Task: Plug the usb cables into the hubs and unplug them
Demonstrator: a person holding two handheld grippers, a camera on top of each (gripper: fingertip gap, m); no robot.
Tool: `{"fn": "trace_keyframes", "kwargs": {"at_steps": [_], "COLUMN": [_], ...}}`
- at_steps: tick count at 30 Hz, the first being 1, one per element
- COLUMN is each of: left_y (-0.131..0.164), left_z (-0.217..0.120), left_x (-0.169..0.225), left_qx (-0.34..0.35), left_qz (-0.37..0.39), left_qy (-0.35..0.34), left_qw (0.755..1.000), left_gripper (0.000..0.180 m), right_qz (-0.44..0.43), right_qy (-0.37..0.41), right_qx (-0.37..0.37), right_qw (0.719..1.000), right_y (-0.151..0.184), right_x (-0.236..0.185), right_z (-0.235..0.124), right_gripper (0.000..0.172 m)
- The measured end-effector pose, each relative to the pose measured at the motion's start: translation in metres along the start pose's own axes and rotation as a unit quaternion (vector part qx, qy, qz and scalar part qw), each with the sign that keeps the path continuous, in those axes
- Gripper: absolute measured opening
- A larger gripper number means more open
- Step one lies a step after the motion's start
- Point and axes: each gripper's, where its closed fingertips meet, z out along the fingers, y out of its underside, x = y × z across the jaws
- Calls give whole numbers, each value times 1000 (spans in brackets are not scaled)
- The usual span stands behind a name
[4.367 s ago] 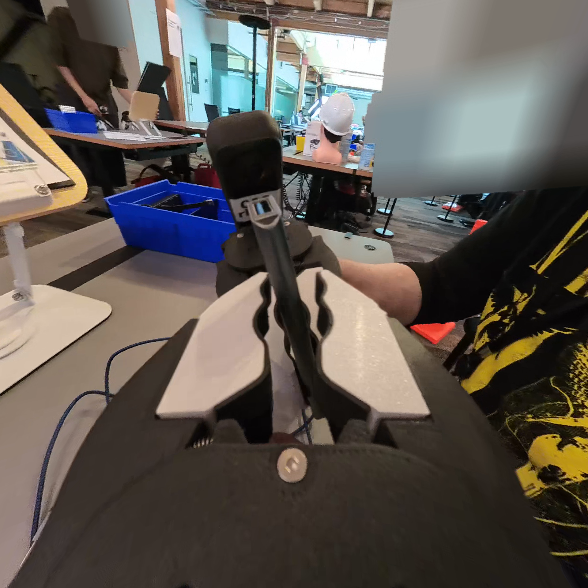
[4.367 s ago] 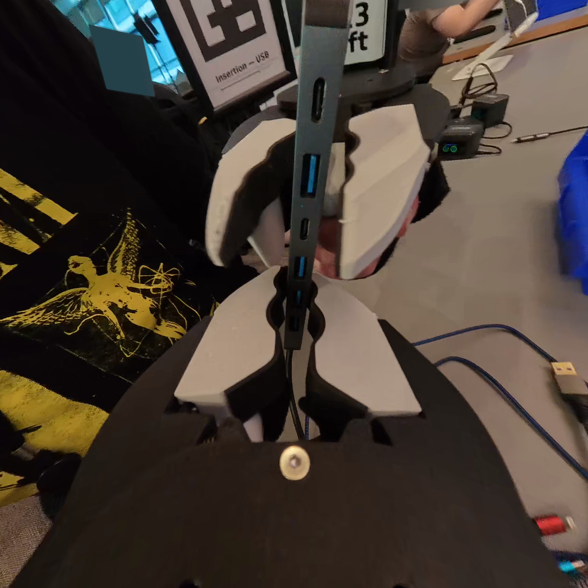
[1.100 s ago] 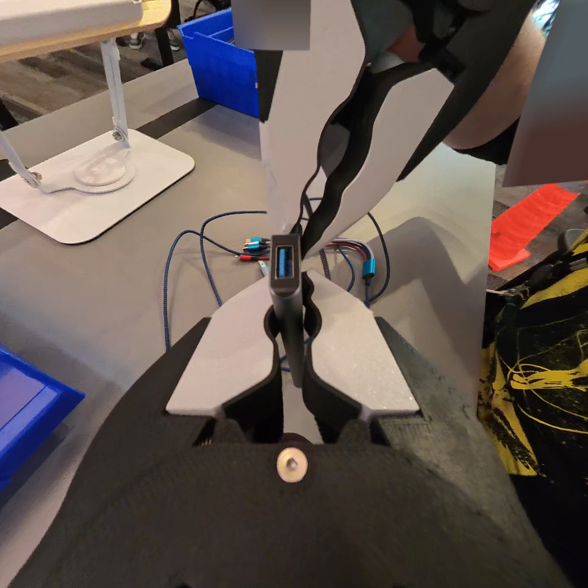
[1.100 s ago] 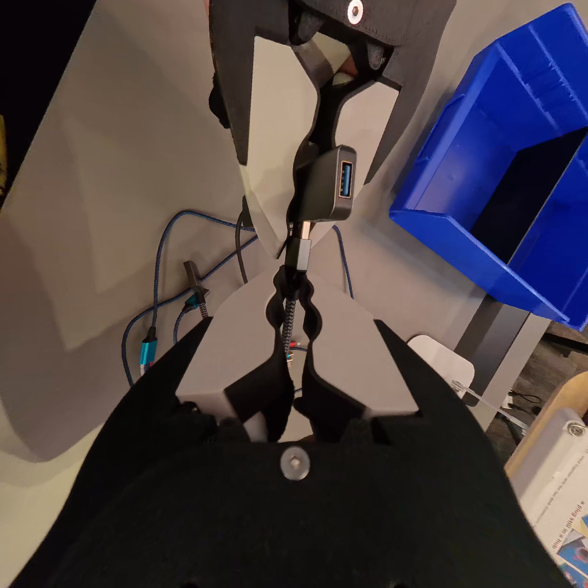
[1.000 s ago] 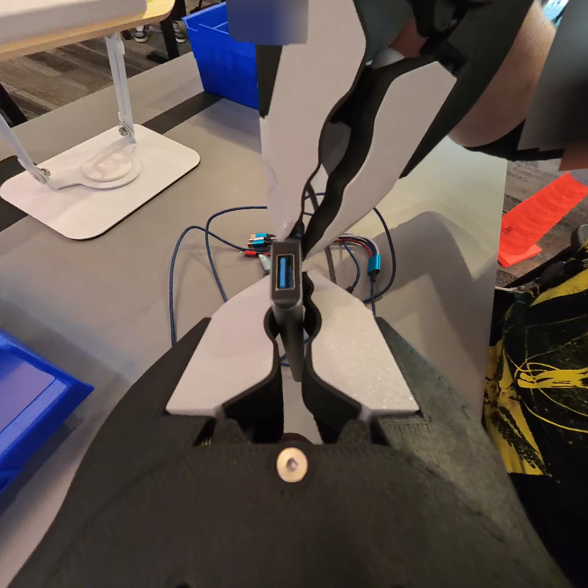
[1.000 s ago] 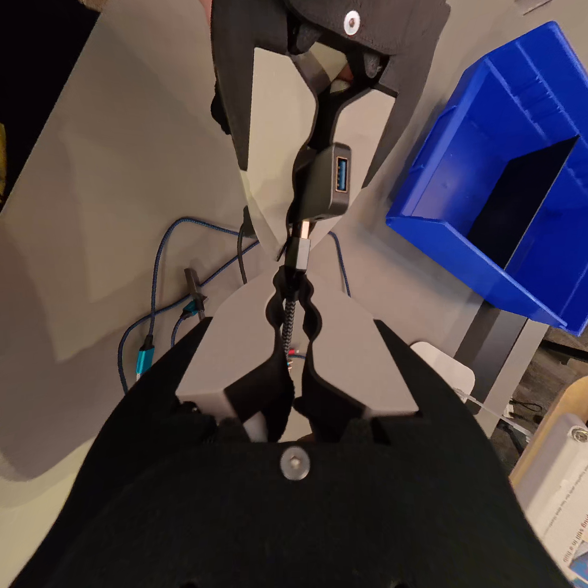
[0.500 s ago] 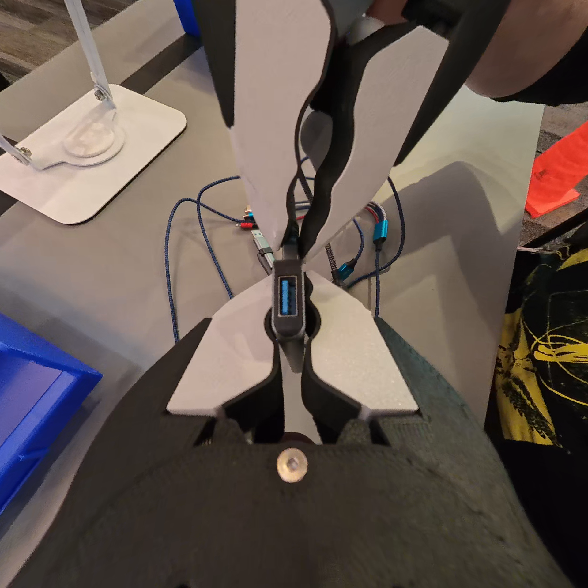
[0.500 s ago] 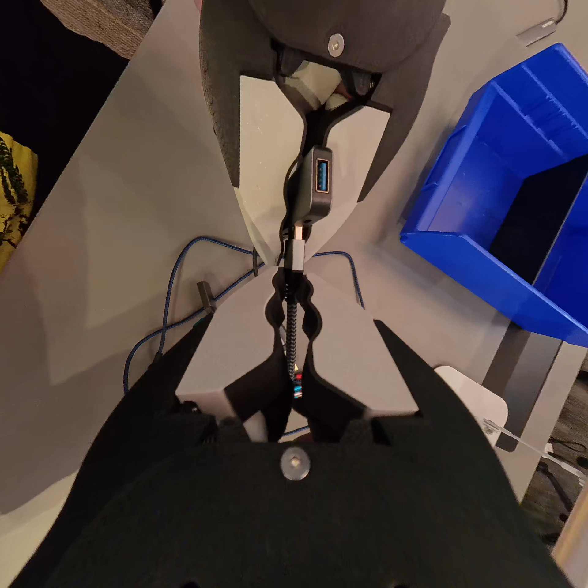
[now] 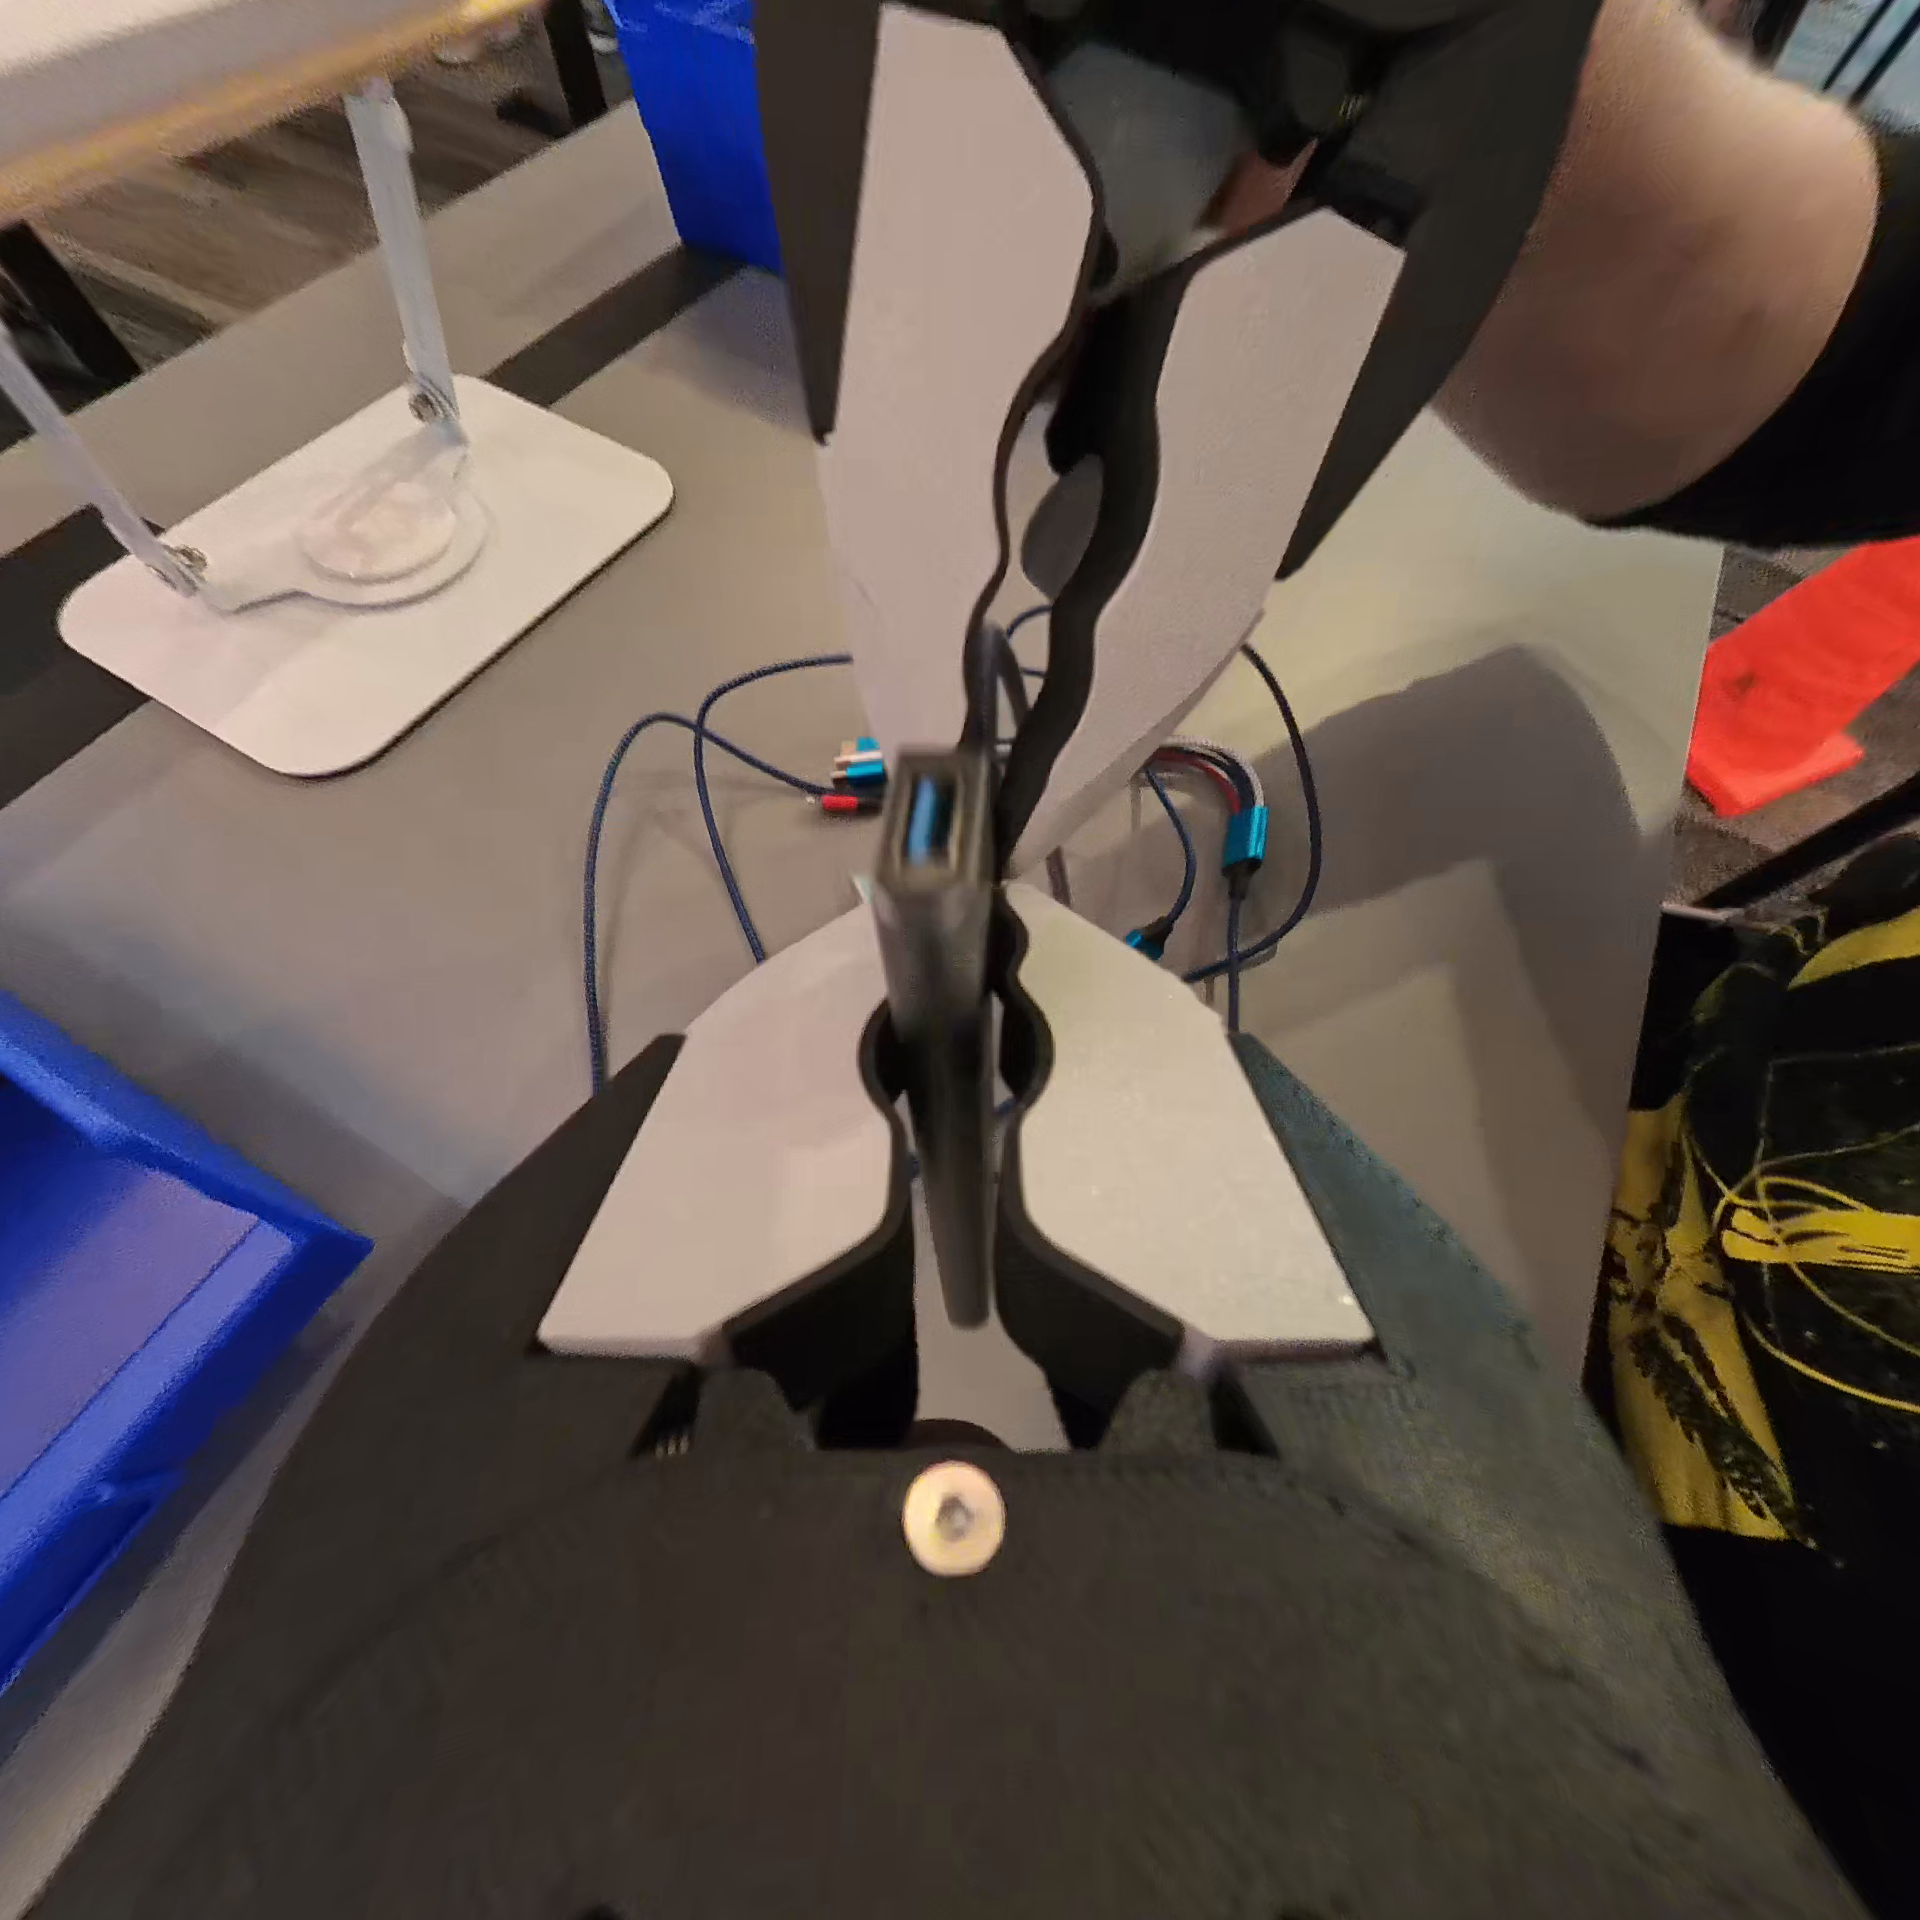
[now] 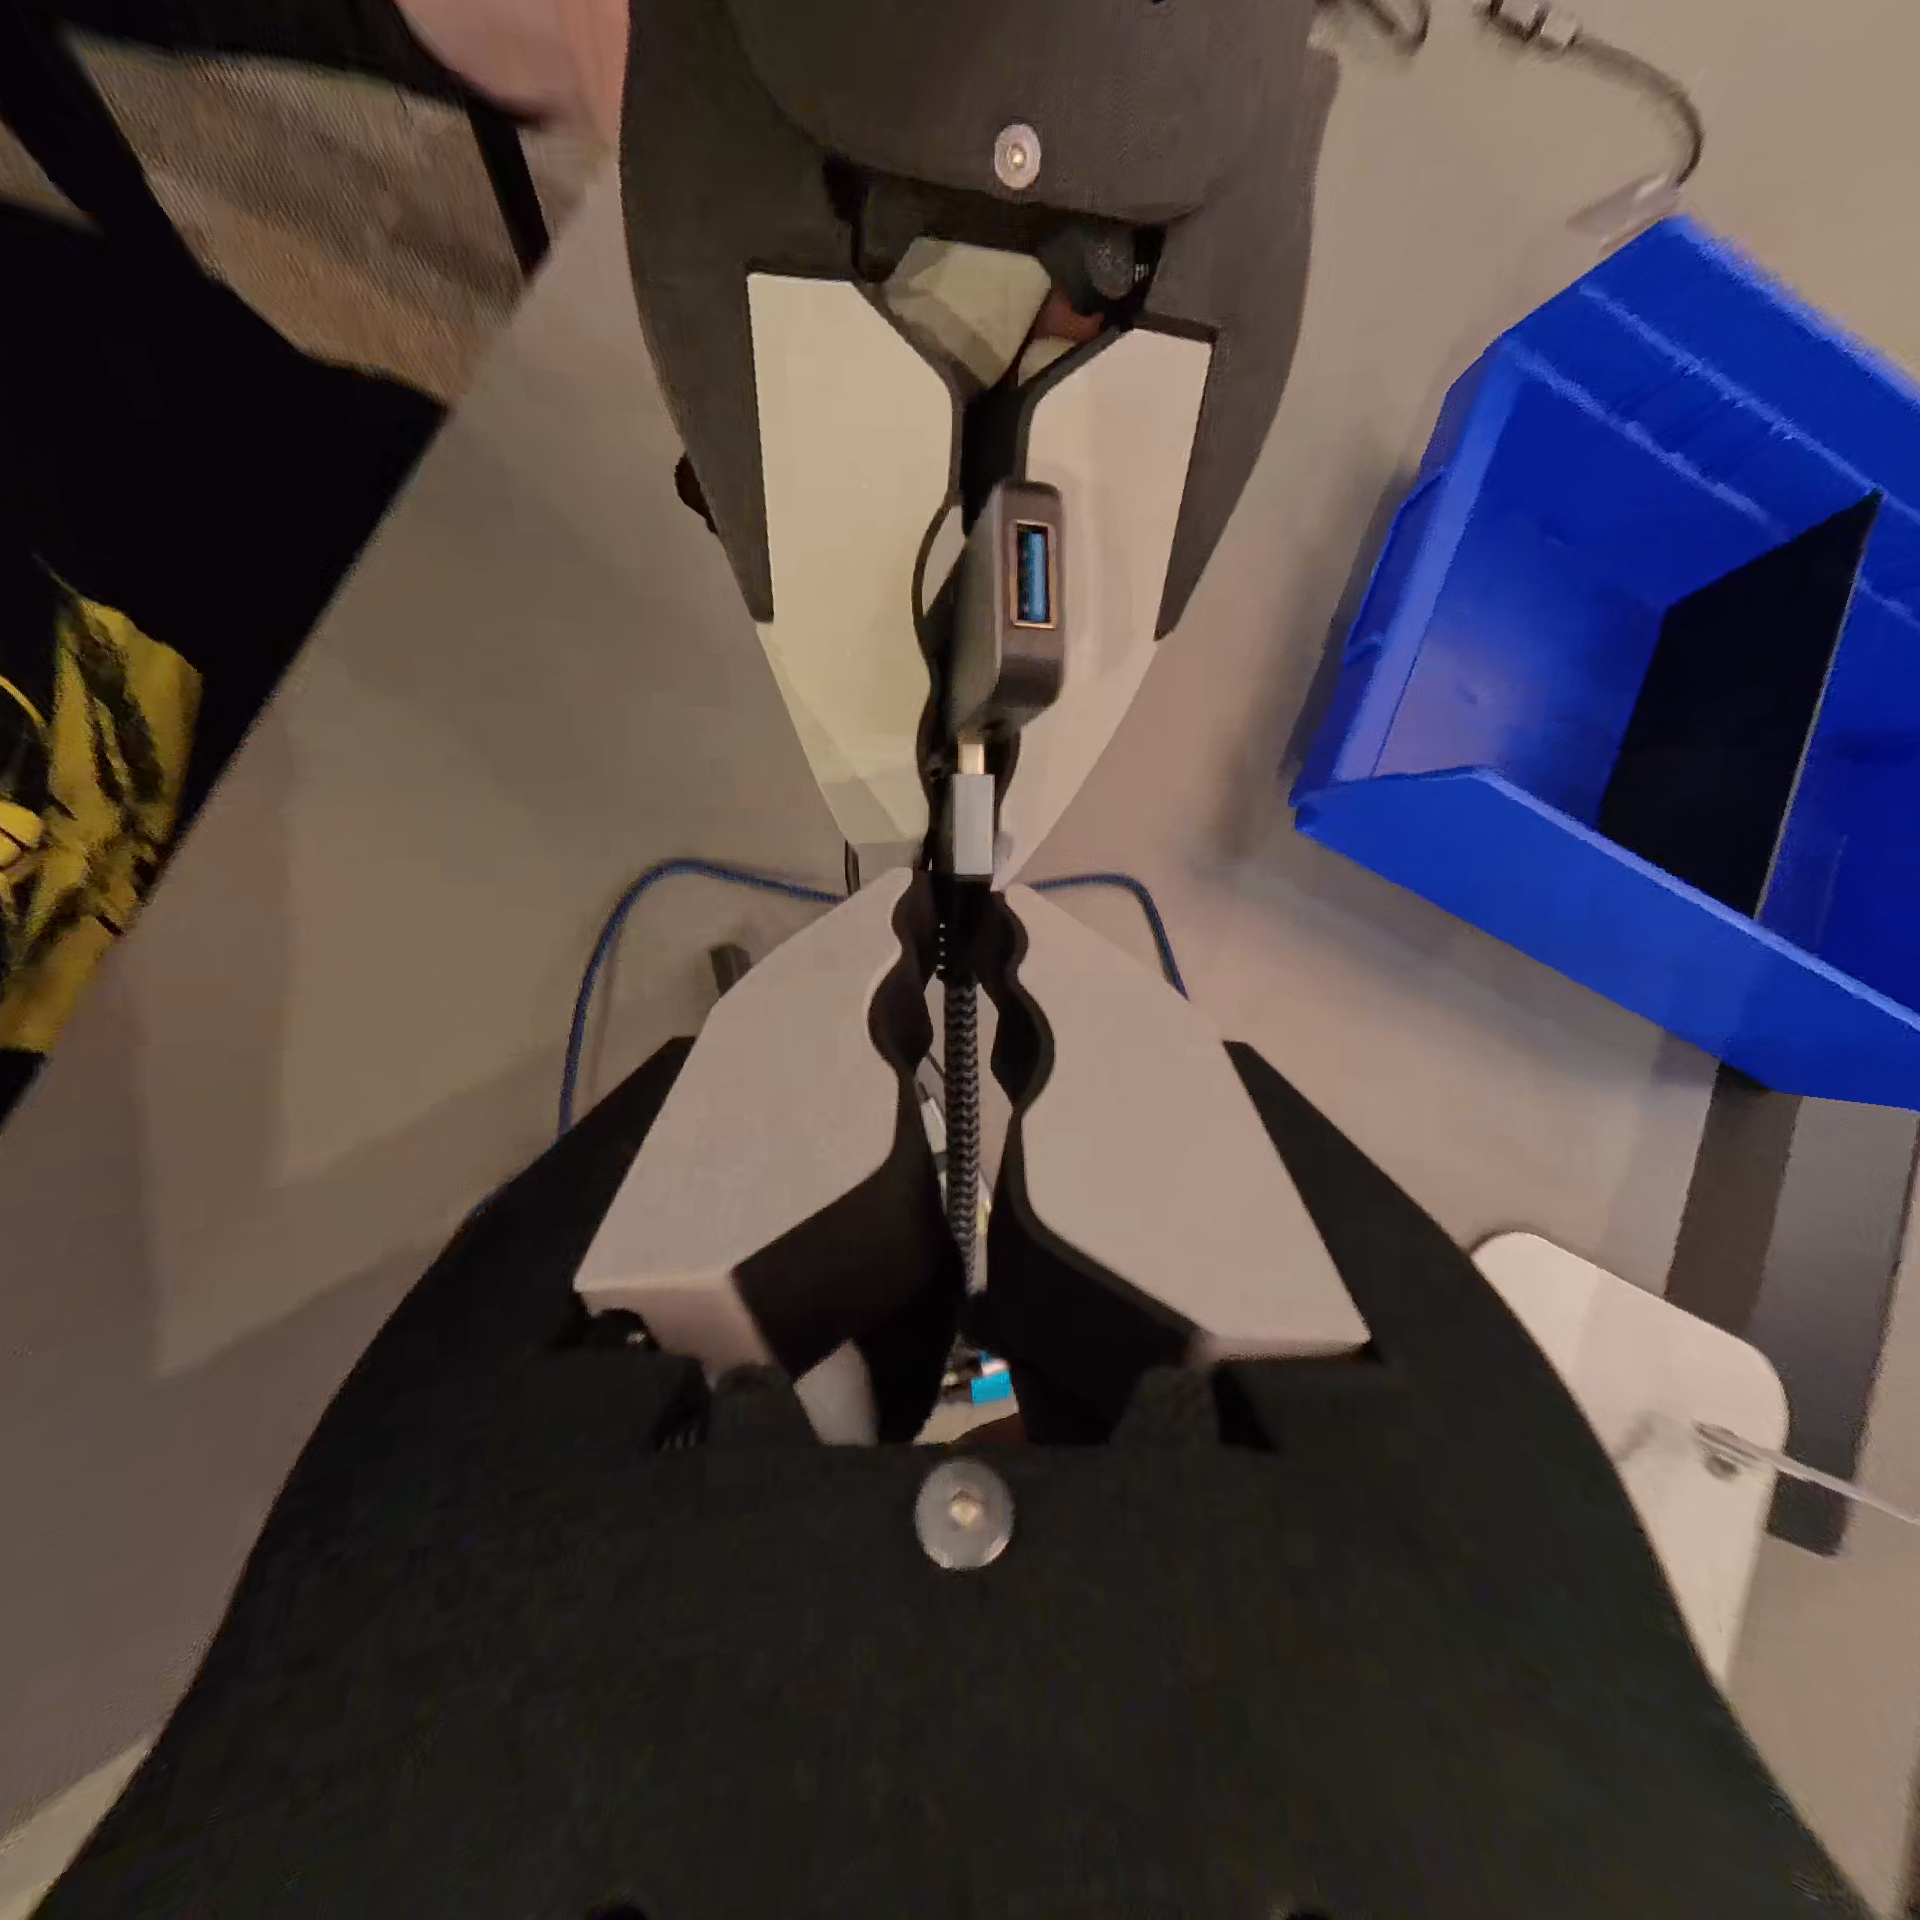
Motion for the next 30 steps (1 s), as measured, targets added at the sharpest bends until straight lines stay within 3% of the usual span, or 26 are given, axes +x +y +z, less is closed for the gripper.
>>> {"fn": "trace_keyframes", "kwargs": {"at_steps": [9, 18, 20, 21, 22, 24, 27, 30], "left_y": [-15, -6, 0, 0, 0, 2, 2, 7], "left_z": [-8, 3, 19, 38, 58, 64, 46, 48], "left_x": [6, 15, 29, 51, 62, 56, 22, 22], "left_qx": [56, 11, -12, -24, -34, -26, -5, -2], "left_qz": [-5, 28, 48, 61, 101, 53, 13, 15], "left_qy": [17, 15, 37, 73, 64, 64, 27, 23], "left_qw": [998, 999, 998, 995, 992, 996, 1000, 1000], "left_gripper": [11, 11, 11, 12, 11, 10, 11, 11], "right_qz": [29, 32, 27, 31, 26, -2, 59, 96], "right_qy": [3, 4, -7, -37, -68, -43, 0, 21], "right_qx": [34, 58, 90, 150, 174, 98, 98, 96], "right_qw": [999, 998, 996, 988, 982, 994, 993, 990], "right_y": [8, 6, -12, -36, -55, -44, -15, 10], "right_x": [-3, -12, -20, -25, -35, -36, -11, -5], "right_z": [-12, -19, -24, -27, -28, -26, -36, -53], "right_gripper": [7, 7, 7, 0, 0, 0, 0, 0]}}
